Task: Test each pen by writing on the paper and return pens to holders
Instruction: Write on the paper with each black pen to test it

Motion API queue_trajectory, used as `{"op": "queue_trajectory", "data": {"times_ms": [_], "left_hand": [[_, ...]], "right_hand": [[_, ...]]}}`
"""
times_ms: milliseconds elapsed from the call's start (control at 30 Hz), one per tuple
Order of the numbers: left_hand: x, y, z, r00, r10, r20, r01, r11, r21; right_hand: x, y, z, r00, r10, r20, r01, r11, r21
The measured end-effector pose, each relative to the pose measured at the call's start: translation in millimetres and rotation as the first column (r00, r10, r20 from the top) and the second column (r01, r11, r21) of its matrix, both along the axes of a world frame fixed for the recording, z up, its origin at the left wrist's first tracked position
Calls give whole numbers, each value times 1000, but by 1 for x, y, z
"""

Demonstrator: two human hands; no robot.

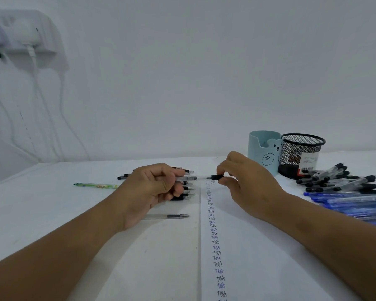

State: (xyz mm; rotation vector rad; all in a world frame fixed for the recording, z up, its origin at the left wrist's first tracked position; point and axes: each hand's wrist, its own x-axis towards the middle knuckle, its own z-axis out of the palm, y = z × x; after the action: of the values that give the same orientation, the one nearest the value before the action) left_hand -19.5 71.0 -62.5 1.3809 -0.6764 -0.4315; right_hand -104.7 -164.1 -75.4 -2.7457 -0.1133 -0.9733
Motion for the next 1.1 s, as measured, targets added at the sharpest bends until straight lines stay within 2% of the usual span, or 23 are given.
{"op": "queue_trajectory", "data": {"times_ms": [67,133,200,267,333,400,500,600,667,733,800,900,1000,1100], "left_hand": [[-1,1,2,998,-62,14,61,997,38],[-1,2,5,989,-114,93,105,990,97],[1,5,9,961,-89,262,34,977,209],[5,11,10,895,-129,428,-45,927,373],[9,16,10,824,-219,523,-118,836,536],[10,18,11,783,-253,569,-183,779,599],[10,18,14,752,-285,595,-208,754,623],[8,16,13,684,-296,667,-256,759,599],[8,13,10,643,-233,729,-303,797,523],[7,10,5,593,-173,787,-345,828,441],[8,5,-1,532,-168,830,-354,846,399],[11,1,-8,495,-189,848,-316,870,378],[13,-6,-18,404,-198,893,-304,892,336],[11,-13,-25,408,-210,889,-320,879,354]], "right_hand": [[1,-2,1,1000,-6,-7,6,1000,9],[2,-4,2,1000,-16,1,16,999,33],[4,-8,3,999,-32,23,30,997,75],[5,-13,2,998,-56,27,53,992,111],[6,-17,1,997,-73,3,72,988,140],[8,-18,0,996,-85,-31,89,981,174],[10,-18,-2,995,-94,-33,100,965,244],[11,-13,-4,999,-50,-13,51,903,427],[11,-8,-4,998,-17,-53,44,831,554],[11,-4,-3,992,49,-112,43,720,693],[10,-1,-1,978,129,-163,48,620,783],[7,6,2,959,208,-193,45,559,828],[7,13,3,947,254,-195,24,550,835],[6,14,5,948,258,-184,7,560,828]]}}
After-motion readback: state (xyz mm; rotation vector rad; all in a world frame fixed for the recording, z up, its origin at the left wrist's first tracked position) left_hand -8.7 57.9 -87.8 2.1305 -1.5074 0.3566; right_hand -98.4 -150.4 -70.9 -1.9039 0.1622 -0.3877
